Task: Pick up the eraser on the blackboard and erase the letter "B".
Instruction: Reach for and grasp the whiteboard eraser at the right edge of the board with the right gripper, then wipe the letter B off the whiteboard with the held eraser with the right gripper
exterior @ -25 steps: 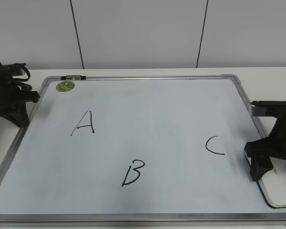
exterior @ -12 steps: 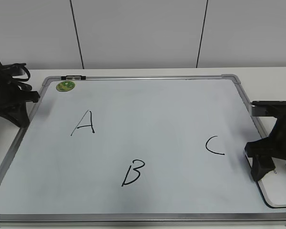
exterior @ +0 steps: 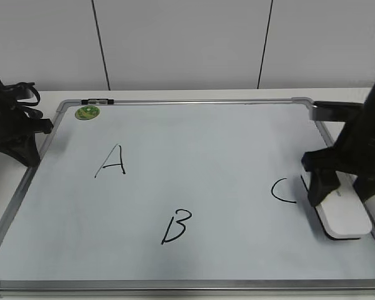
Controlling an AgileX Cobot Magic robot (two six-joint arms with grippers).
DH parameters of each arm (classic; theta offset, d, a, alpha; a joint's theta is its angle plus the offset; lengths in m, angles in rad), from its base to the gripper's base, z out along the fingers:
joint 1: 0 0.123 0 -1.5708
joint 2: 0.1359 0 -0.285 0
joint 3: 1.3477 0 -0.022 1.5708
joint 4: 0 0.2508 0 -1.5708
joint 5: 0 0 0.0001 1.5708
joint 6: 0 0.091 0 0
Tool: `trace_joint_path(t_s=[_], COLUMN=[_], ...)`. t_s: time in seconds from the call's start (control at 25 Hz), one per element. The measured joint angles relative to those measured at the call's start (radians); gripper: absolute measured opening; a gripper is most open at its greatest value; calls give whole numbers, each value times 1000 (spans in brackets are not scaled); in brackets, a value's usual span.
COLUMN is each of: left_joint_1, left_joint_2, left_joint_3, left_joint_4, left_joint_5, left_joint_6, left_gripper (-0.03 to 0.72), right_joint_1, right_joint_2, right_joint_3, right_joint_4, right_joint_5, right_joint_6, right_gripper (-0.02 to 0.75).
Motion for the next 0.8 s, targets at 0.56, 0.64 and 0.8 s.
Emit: trace_joint_path(t_s=[0.56,0.64,0.8], left_joint_1=[0,0,0], left_joint_2=[0,0,0], left_joint_3=[0,0,0], left_joint_4=[-6,-6,-8], left_joint_5=[0,0,0], left_joint_6=[0,0,0], left_gripper=[32,32,32], right_joint_1=[247,273,321], right_joint_2=[218,252,315], right_joint_3=[-352,-392,-455], right_joint_4=[4,6,6], right_joint_5=[176,187,191], right_joint_6=[0,0,-2], right_gripper=[523,522,522])
